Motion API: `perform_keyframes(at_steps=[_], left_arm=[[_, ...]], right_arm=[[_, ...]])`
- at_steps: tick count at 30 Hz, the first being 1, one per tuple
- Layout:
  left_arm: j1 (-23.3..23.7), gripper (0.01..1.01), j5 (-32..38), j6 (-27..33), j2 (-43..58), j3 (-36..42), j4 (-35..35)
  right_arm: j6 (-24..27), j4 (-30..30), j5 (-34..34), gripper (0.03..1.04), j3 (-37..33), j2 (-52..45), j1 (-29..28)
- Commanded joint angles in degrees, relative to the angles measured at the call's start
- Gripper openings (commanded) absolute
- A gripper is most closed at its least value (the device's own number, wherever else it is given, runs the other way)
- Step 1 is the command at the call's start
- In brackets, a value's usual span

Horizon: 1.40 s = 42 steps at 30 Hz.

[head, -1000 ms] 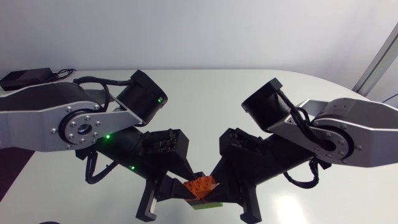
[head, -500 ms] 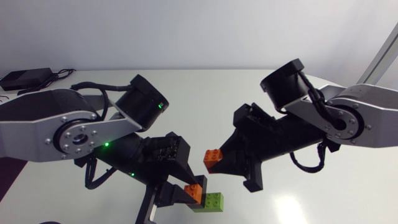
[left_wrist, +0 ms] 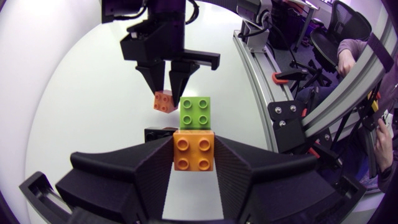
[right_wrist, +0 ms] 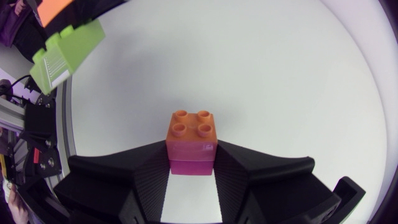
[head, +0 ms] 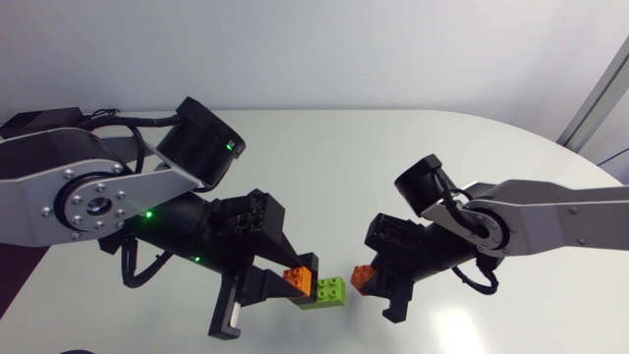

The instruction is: Disassemble duplo

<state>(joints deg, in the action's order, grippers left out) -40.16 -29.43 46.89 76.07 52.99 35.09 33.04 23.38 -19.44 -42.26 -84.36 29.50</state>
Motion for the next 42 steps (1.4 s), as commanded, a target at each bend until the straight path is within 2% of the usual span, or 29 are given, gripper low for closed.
perform_keyframes(at_steps=[1, 3, 5, 7, 8, 12, 18, 19, 24, 28, 33, 37, 38, 41, 42], left_arm=[[0.17, 0.269, 0.78, -0.22, 0.66, -1.93, -1.43], [0.17, 0.269, 1.31, -0.58, 0.57, -2.37, -1.96], [0.17, 0.269, 1.57, -0.84, 0.13, -2.72, -2.4], [-0.18, 0.269, 2.62, -1.28, -0.31, -3.33, -3.27], [-0.36, 0.27, 3.24, -1.81, -0.58, -3.77, -4.15], [-2.03, 0.272, 7.02, -3.12, -2.07, -6.06, -7.67], [-3.78, 0.274, 11.5, -6.02, -5.32, -9.66, -16.19], [-4.57, 0.274, 12.47, -6.46, -5.76, -10.37, -17.95], [-8.79, 0.274, 19.32, -7.69, -6.2, -13.35, -25.95], [-10.9, 0.274, 21.87, -8.22, -6.2, -14.41, -29.55], [-11.34, 0.275, 23.63, -9.01, -6.73, -14.76, -32.37], [-11.69, 0.275, 24.24, -9.1, -7.34, -15.02, -33.6], [-11.69, 0.277, 24.33, -9.19, -7.43, -15.02, -33.86], [-11.87, 0.277, 24.42, -9.19, -8.05, -15.29, -34.21], [-12.13, 0.277, 24.42, -9.19, -8.31, -15.37, -34.3]], right_arm=[[0.01, -0.61, 0.28, 0.31, 0.51, -2.57, 0.91], [-0.52, -0.79, 0.55, 0.43, 0.16, -3.53, 1.53], [-0.87, -0.79, 0.81, 0.58, -0.37, -4.59, 2.14], [-1.75, -0.79, 1.16, 0.86, -1.07, -5.03, 2.23], [-2.28, -0.61, 1.16, 0.95, -1.42, -4.94, 2.23], [-4.38, 2.46, 0.28, 0.99, -3.53, -2.92, 0.39], [-7.99, 14.59, -15.1, 0.99, -10.65, -0.11, -8.93], [-8.52, 16.79, -17.82, 0.96, -11.97, -0.19, -9.9], [-9.48, 25.32, -27.49, 0.9, -16.71, -1.51, -10.95], [-11.15, 26.28, -29.86, 0.9, -18.12, -1.86, -10.25], [-12.29, 26.11, -29.95, 0.76, -18.38, -3.18, -9.19], [-12.29, 26.02, -29.86, 0.75, -18.56, -4.41, -9.28], [-12.29, 25.93, -29.86, 0.7, -18.65, -4.5, -9.19], [-12.29, 25.4, -29.86, 0.39, -18.56, -4.24, -9.02], [-12.29, 25.23, -29.86, 0.33, -18.56, -4.06, -9.02]])
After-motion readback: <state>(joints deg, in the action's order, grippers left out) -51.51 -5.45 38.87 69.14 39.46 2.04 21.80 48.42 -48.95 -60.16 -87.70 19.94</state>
